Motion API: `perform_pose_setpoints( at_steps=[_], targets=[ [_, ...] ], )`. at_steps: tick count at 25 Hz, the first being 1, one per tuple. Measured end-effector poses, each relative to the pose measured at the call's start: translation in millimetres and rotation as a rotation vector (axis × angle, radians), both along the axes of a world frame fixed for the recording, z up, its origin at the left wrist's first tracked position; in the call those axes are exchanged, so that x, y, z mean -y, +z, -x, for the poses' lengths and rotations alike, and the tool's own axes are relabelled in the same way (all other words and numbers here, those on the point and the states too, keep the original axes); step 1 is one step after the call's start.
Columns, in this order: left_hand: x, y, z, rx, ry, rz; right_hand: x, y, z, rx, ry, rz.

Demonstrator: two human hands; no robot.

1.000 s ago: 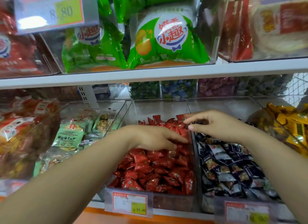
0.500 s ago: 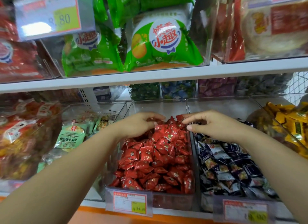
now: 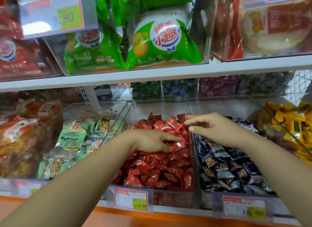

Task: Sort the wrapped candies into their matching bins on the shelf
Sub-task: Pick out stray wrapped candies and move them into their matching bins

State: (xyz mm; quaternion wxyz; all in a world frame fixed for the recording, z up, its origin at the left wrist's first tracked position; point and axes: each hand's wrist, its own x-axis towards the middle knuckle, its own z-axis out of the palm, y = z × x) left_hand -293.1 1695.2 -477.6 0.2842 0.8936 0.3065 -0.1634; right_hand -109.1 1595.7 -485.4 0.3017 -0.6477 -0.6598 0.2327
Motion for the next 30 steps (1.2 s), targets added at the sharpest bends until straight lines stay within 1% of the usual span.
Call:
perform_pose_setpoints(
  at_steps=[3,6,11,13,14,16,18,20,22,26,30],
  targets=[
    [-25.4,-5.2,-0.1,0.068,0.124,-0.027,2.3,-2.0,-2.3,-0.008,0.023,-0.008],
    [-38.8,-7.5,5.6,0.114,0.202,-0.037,2.8,-5.2,-3.1,-0.015,0.027,-0.018],
    [-19.6,9.2,23.5,0.387,0.303,0.041,12.2,-5.9,5.0,0.025,0.014,-0.048],
    [-1.3,19.0,32.6,0.478,0.308,0.155,19.4,-3.2,10.7,0.056,0.013,-0.017],
    [9.6,21.7,36.4,0.47,0.275,0.245,23.2,-1.5,13.5,0.066,0.017,-0.002],
    [34.0,19.8,40.0,0.315,0.159,0.404,32.3,0.8,18.9,0.068,0.022,0.025],
    [51.1,10.9,35.9,0.155,0.06,0.451,42.4,0.4,24.0,0.045,0.022,0.054],
    [56.1,3.4,26.9,0.088,0.035,0.42,50.7,-1.1,27.5,0.04,0.018,0.076],
    [51.4,1.4,18.2,0.076,0.061,0.379,54.4,-2.1,28.8,0.042,0.008,0.08],
    [29.5,0.8,7.3,0.102,0.084,0.215,52.3,-3.1,27.0,0.018,0.0,0.071],
    [10.1,-3.7,-2.4,0.161,0.201,0.154,49.5,-4.2,23.0,0.015,0.006,0.074]
  ],
)
